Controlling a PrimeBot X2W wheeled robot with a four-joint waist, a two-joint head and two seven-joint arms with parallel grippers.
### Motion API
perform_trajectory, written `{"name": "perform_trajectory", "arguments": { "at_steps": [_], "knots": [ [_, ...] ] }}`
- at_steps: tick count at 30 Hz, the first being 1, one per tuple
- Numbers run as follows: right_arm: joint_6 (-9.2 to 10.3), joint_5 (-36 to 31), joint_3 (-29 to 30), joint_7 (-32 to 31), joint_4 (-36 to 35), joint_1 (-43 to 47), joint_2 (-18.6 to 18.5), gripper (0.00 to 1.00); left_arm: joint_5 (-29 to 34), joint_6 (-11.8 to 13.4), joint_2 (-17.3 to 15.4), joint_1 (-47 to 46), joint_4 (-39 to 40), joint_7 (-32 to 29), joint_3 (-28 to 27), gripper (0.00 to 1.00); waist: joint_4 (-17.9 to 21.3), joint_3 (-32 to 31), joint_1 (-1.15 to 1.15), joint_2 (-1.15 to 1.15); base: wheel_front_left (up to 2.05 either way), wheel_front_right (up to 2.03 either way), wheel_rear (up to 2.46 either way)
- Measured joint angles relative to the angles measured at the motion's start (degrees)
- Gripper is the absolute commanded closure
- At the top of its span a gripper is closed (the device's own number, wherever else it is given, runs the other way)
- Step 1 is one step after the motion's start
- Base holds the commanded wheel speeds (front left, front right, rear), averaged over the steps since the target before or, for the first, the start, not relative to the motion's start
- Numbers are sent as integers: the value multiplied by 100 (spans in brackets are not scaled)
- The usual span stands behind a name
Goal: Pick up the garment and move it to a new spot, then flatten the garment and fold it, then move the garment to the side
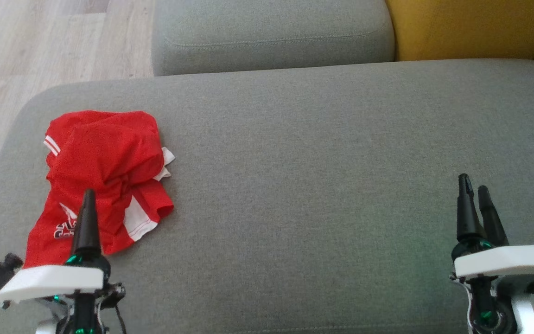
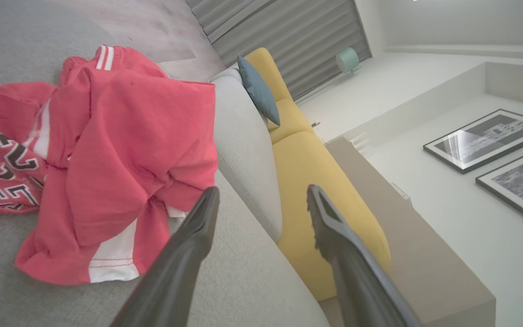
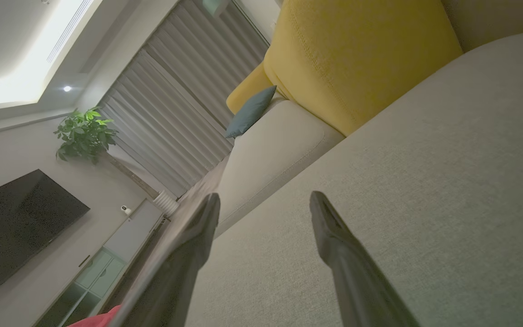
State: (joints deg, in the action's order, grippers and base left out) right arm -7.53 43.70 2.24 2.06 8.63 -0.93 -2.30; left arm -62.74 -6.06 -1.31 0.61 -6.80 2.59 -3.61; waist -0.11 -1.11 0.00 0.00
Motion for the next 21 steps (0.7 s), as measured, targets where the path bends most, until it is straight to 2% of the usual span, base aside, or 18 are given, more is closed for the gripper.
{"name": "perform_trajectory", "arguments": {
  "at_steps": [3,17,21],
  "knots": [
    [0,-146,-15,49,-25,0,0,0,270,0,-3,3,57,16,99,0,3,-7,0,0,0,0,0],
    [0,-1696,-257,300,-51,1,-2,0,2151,0,-44,34,179,264,664,0,20,-27,0,0,0,0,0],
    [0,-2087,-326,356,-49,1,-2,0,2581,87,-125,34,188,315,790,0,27,-12,0,0,0,0,0]
  ]
}}
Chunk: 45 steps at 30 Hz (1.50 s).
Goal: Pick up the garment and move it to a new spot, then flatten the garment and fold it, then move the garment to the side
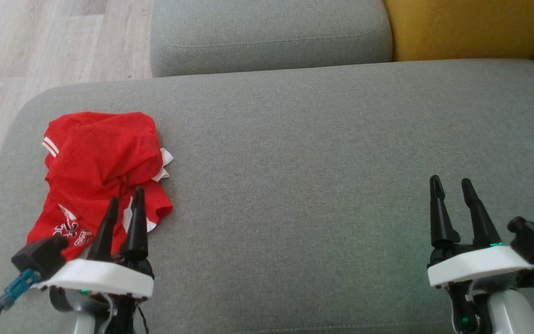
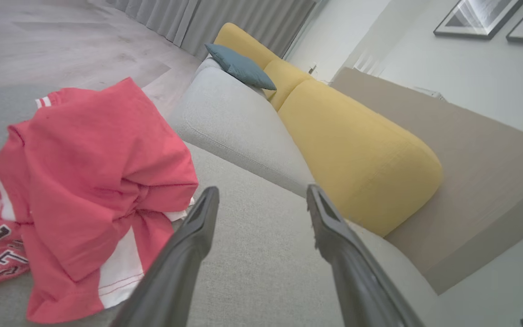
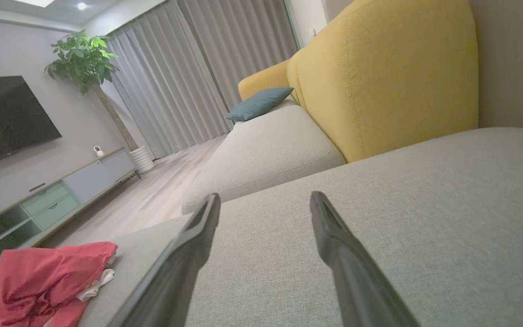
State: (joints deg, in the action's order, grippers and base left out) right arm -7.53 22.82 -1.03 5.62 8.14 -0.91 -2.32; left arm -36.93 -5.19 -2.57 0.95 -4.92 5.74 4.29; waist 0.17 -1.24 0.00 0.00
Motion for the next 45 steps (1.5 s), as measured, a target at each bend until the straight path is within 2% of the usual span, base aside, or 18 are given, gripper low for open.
{"name": "perform_trajectory", "arguments": {
  "at_steps": [24,34,40,45],
  "knots": [
    [0,-1925,-269,403,-339,4,-3,0,1839,680,-654,10,73,400,1076,0,5,3,0,0,0,0,0],
    [0,-2765,-408,568,-436,5,-8,0,2352,931,-834,9,164,547,1406,0,4,18,0,0,0,0,0],
    [0,-2485,-403,655,-487,18,-10,0,2320,962,-759,16,325,655,1317,0,-13,-10,0,0,0,0,0],
    [0,-1773,-378,748,-498,35,-12,0,2309,709,-554,215,338,742,1025,0,-32,-33,0,0,0,0,0]
  ]
}}
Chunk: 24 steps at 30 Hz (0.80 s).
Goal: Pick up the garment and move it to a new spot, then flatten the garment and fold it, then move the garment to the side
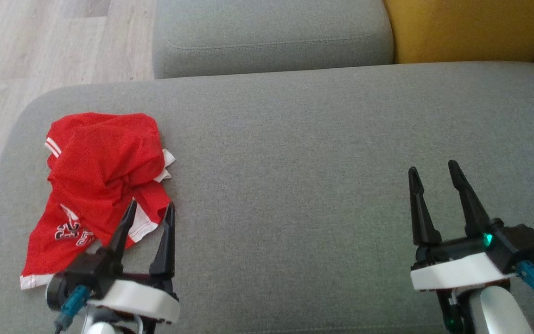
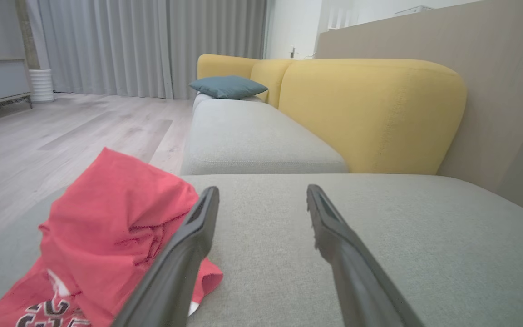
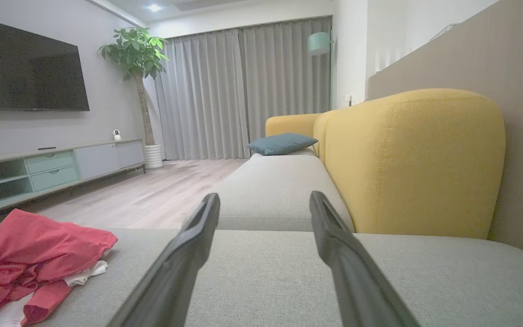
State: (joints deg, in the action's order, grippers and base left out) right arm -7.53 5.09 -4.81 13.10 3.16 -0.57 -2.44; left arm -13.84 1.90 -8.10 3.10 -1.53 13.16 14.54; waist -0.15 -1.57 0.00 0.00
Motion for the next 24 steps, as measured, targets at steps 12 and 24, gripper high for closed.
{"name": "perform_trajectory", "arguments": {
  "at_steps": [12,24],
  "knots": [
    [0,1323,-162,129,594,37,-1,0,-5,-590,466,189,-428,115,-666,0,8,-36,0,0,0,0,0],
    [0,1731,-178,129,848,37,-1,0,-179,-760,505,188,-592,115,-795,0,15,-46,0,0,0,0,0]
  ]
}}
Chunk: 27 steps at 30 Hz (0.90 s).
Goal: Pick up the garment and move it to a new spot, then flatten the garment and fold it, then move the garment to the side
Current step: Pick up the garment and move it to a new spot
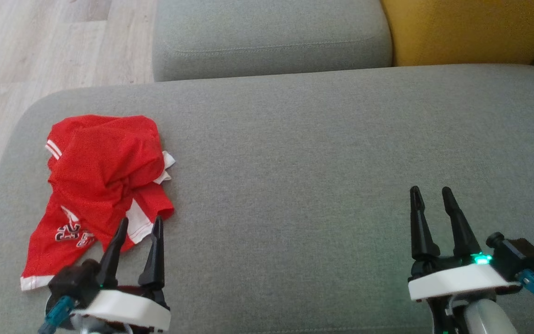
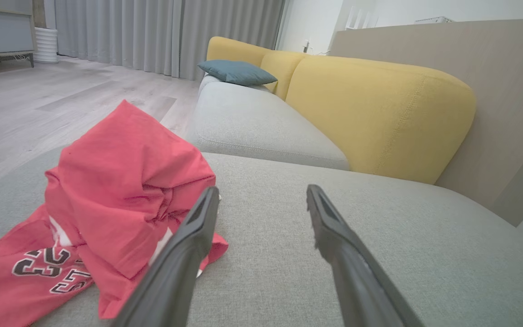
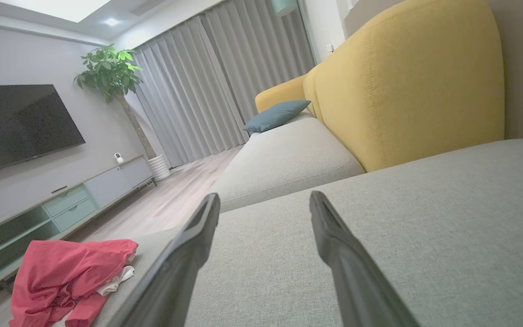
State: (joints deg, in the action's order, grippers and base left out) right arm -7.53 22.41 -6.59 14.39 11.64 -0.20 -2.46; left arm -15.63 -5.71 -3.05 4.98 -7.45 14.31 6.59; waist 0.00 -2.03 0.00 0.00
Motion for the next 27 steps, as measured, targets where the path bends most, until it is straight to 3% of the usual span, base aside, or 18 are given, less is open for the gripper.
{"name": "perform_trajectory", "arguments": {
  "at_steps": [11,27],
  "knots": [
    [0,-300,9,0,-47,60,-1,0,-51,1,7,-49,-179,0,30,0,-459,-19,0,0,0,0,0],
    [0,-420,-357,0,27,214,0,0,165,8,8,-15,-192,0,-203,0,-2061,-162,0,0,0,0,0]
  ]
}}
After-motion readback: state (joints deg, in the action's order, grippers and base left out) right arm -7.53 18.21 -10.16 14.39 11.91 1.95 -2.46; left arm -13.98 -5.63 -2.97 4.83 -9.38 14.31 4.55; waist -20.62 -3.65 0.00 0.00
